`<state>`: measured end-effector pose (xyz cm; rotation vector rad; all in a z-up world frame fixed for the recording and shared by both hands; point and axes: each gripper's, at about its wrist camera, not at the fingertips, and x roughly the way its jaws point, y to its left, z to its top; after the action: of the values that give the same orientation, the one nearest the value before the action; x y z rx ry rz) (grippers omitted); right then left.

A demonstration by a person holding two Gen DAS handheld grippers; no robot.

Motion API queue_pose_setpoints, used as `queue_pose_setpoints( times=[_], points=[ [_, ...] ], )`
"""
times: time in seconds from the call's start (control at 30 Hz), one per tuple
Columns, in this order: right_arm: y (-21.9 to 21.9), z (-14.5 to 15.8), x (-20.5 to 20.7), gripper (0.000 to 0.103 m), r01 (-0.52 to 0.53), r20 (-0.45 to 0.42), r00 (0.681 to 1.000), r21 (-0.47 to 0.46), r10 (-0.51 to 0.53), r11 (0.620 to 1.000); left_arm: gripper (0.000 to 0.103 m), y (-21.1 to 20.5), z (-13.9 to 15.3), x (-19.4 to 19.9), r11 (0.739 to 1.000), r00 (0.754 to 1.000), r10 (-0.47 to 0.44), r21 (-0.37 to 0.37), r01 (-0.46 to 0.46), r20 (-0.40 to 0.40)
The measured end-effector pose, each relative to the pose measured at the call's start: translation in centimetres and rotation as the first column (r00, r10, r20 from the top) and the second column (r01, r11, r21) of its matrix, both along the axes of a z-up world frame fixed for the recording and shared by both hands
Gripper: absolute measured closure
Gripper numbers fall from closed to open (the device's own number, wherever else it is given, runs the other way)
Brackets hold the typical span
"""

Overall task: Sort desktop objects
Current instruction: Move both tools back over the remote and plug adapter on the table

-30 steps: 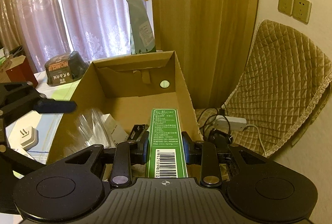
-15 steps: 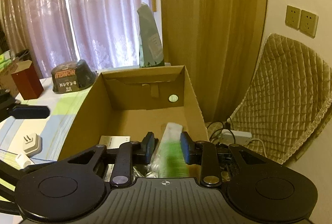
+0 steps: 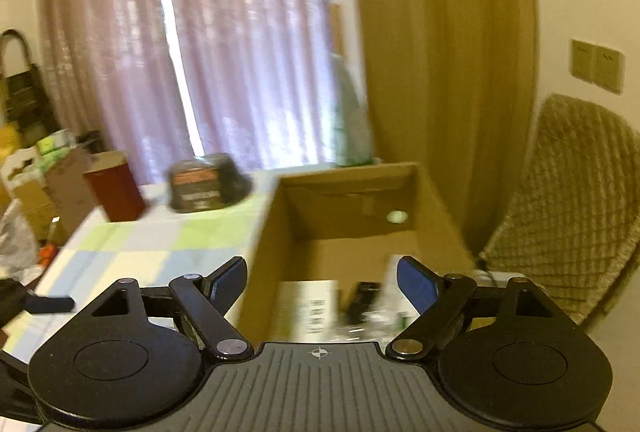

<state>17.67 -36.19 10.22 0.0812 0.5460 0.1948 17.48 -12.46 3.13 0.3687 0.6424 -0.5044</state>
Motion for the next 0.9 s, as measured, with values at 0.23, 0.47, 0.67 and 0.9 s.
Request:
queue_pose_setpoints(
  times=[0.23,0.47,0.67,0.9],
  points=[
    [7.9,-0.7,-3.4,0.018,-0.211,-0.013,0.977,-0.030,0.211,0.977,0.021,6.8,-2.6,-3.0,0.993,0.991,0.117,0.035,-0.115,-0.066],
    [15.3,-4.7,-3.2,0.018,-0.468,-0.138,0.882,-0.137,0.451,0.873,0.019,11.4,-4.3,-3.2,0.982,0.982,0.179,0.066,-0.175,-0.063],
    [19.5,-8.5,-0.4,0.018,-0.609,-0.246,0.789,-0.180,0.564,0.773,0.020,14.3,-6.0,-1.3,0.974,0.974,0.219,0.078,-0.214,-0.059],
    [22.7,-12.5,4.5,0.019,-0.707,-0.329,0.697,-0.167,0.637,0.688,0.020,17.0,-7.5,0.9,0.958,0.955,0.288,0.014,-0.288,-0.069]
  ],
)
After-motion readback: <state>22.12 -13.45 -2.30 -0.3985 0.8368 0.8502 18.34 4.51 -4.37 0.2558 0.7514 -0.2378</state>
